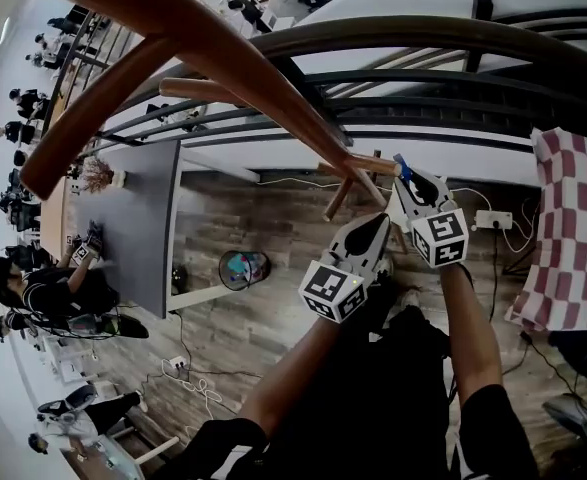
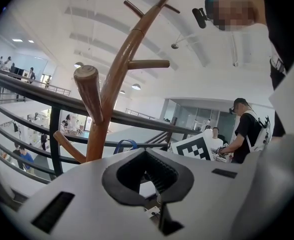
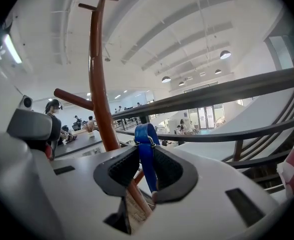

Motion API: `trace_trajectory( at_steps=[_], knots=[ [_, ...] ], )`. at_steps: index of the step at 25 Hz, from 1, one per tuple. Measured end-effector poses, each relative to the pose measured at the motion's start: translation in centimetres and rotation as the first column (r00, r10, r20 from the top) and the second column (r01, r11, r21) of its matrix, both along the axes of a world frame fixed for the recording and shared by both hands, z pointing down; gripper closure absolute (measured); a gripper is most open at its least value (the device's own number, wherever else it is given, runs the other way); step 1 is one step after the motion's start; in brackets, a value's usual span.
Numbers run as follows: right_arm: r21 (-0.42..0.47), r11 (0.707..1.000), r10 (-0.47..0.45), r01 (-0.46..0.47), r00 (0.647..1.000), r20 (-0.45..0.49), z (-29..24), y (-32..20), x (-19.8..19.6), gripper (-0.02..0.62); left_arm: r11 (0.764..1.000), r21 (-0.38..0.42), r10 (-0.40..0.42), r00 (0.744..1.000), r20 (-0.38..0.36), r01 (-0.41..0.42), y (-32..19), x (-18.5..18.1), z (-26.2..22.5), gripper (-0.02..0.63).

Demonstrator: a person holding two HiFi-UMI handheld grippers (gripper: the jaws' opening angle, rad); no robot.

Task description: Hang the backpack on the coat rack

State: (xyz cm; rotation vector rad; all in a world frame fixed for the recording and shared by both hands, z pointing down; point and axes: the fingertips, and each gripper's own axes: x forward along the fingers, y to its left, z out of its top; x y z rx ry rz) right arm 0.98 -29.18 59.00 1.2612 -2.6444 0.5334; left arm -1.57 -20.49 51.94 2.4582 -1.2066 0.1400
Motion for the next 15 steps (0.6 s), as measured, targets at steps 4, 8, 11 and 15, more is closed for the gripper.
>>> trace_trajectory(
  at_steps=[4,8,11,15],
  knots=[
    [-0.01,1.0,-0.007,0.007,1.0,-0.004,0.7,-0.9,-0.7,0.5,1.0,-0.003,-0.002,1.0,-0.003,0.002,-0.3,-0.1,0.0,0.598],
    [-0.022,1.0,-0.011,0.01,1.0,-0.012,1.6,-1.6,-1.1,0.5,1.0,-0.006,-0.007,1.0,-0.006,0.007,-0.4,-0.2,0.1,0.6],
    [-0.031,0.999,-0.01,0.01,1.0,-0.016,2.0,-2.1,-1.3,0.5,1.0,-0.01,-0.008,1.0,-0.004,0.008,-0.6,-0.6,0.0,0.598],
    [-0.042,0.999,-0.019,0.018,1.0,-0.023,2.5,-2.5,-1.9,0.5,1.0,-0.016,-0.008,1.0,-0.006,0.008,-0.6,-0.8,0.0,0.6]
  ],
)
